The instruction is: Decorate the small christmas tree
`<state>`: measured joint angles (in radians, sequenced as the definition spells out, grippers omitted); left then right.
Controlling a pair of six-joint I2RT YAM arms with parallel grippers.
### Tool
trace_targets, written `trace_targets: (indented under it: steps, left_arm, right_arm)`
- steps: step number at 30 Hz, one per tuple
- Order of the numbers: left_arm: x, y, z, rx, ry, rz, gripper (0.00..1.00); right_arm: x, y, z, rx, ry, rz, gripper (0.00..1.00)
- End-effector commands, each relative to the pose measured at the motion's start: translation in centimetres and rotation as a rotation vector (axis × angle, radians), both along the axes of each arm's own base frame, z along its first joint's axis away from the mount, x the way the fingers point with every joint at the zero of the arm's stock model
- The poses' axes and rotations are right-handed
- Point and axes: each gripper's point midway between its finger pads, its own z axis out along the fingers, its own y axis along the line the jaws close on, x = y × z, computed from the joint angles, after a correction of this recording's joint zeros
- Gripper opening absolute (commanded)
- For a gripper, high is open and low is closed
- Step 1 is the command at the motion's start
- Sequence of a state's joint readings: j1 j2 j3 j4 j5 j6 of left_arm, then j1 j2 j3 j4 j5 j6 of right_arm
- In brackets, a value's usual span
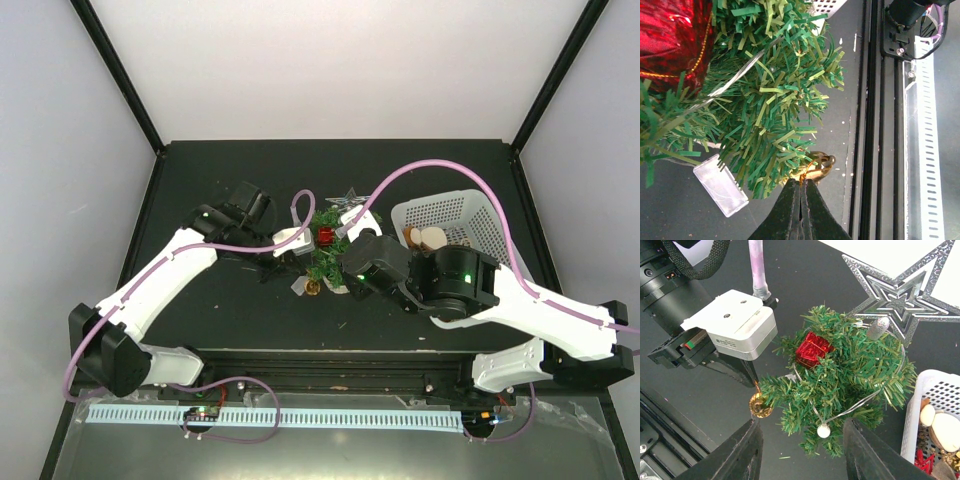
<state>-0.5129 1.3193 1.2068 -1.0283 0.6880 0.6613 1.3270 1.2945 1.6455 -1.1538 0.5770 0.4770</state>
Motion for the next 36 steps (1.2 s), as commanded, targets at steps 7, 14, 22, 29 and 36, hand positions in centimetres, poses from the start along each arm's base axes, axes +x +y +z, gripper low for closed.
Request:
trace_targets:
  steps: [7, 14, 22, 29, 36]
  left_arm:
    - [1.1, -0.5, 0.6, -0.015, -0.049, 0.012, 0.02]
    - [1.7, -1.0, 0.6, -0.02, -0.041, 0.011, 0.02]
    - [2.5, -1.3, 0.1, -0.01, -0.049, 0.012, 0.02]
    - [3.1, -1.2, -0.2, -0.002, -0.063, 0.024, 0.02]
    - [3.8, -1.7, -0.4, -0.014, -0.056, 0.036, 0.02]
  right_arm:
    - [0.1, -0.3, 0.4, 0.029, -0.001, -0.015, 0.47]
    - [0.1, -0.4, 0.3, 0.029, 0.002, -0.021, 0.47]
    - [0.1, -0.5, 0.3, 0.028, 0.003, -0.021, 0.47]
    - [0.1, -0.4, 0.3, 0.022, -0.001, -0.014, 0.47]
    - [0.2, -0.1, 0.3, 0.012, -0.009, -0.005, 0.47]
